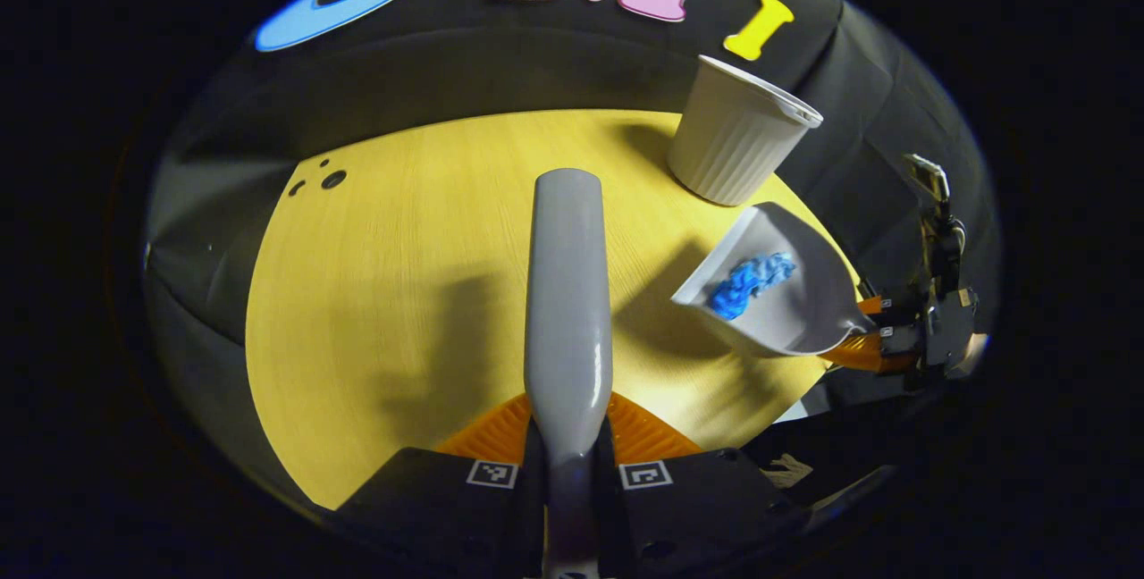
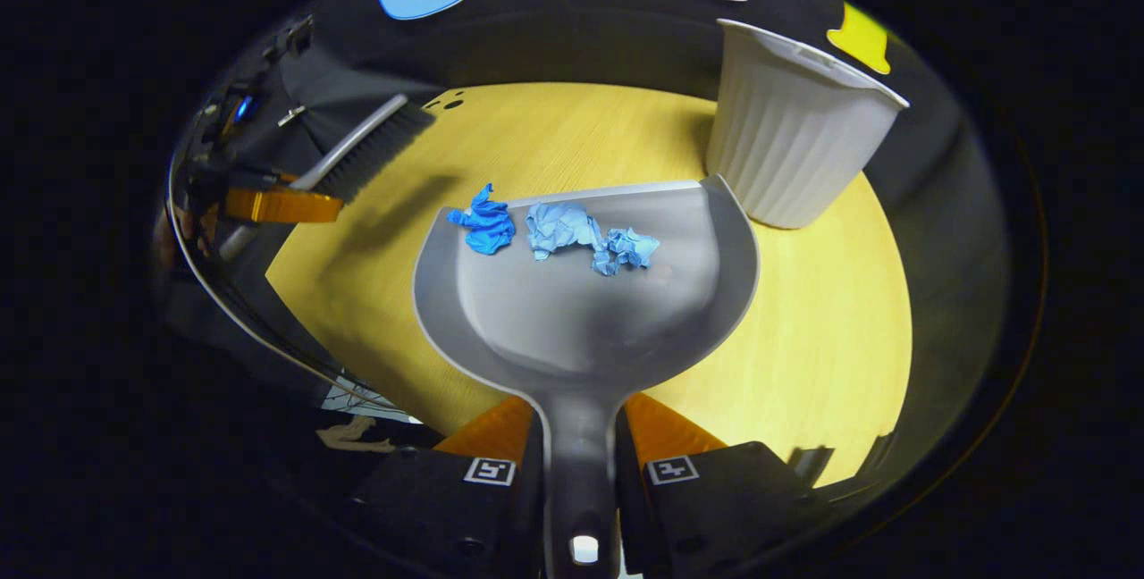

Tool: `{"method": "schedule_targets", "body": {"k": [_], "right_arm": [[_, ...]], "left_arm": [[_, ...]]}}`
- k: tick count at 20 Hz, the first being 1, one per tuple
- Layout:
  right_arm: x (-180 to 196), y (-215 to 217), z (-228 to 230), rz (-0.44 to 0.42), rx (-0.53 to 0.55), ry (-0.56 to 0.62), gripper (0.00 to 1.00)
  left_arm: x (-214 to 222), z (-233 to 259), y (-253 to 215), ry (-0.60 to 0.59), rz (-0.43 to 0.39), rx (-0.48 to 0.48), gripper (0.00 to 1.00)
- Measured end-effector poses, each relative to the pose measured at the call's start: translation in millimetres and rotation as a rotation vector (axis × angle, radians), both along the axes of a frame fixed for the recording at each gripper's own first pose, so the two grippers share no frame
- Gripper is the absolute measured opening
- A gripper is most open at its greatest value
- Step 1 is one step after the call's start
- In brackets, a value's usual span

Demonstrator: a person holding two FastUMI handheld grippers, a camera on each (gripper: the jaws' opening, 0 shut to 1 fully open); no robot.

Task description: Pick up the small broom and dustpan from the desktop, sweep the trash into the dustpan with the broom, and then empty the trash into the garbage bin.

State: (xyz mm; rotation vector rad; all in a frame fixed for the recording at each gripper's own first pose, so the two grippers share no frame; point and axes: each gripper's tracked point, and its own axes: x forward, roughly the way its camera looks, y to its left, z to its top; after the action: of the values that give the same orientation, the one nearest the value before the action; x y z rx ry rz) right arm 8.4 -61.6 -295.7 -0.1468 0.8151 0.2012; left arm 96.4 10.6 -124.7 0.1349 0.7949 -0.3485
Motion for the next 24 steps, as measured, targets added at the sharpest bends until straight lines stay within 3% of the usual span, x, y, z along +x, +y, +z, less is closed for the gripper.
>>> {"method": "schedule_targets", "body": {"k": [6,7,10,12,19,24], "right_arm": [[4,0,-5,0.004,0.006,-0.034,0.39],[4,0,-6,0.003,0.015,-0.041,0.39],[5,6,-8,-0.03,0.14,-0.004,0.38],[12,10,-5,-0.056,0.21,-0.006,0.38],[54,-31,105,-0.108,0.286,-0.109,0.38],[119,-90,141,-0.138,0.151,-0.21,0.38]], "left_arm": [[-9,-27,-3,0.052,0.07,-0.064,0.3],[-9,-28,-3,0.056,0.079,-0.069,0.27],[-10,-32,0,0.054,0.097,-0.07,0.3],[-11,-32,1,0.051,0.105,-0.073,0.27],[-17,-40,4,0.072,0.127,-0.077,0.3],[-18,-42,7,0.068,0.154,-0.083,0.27]]}}
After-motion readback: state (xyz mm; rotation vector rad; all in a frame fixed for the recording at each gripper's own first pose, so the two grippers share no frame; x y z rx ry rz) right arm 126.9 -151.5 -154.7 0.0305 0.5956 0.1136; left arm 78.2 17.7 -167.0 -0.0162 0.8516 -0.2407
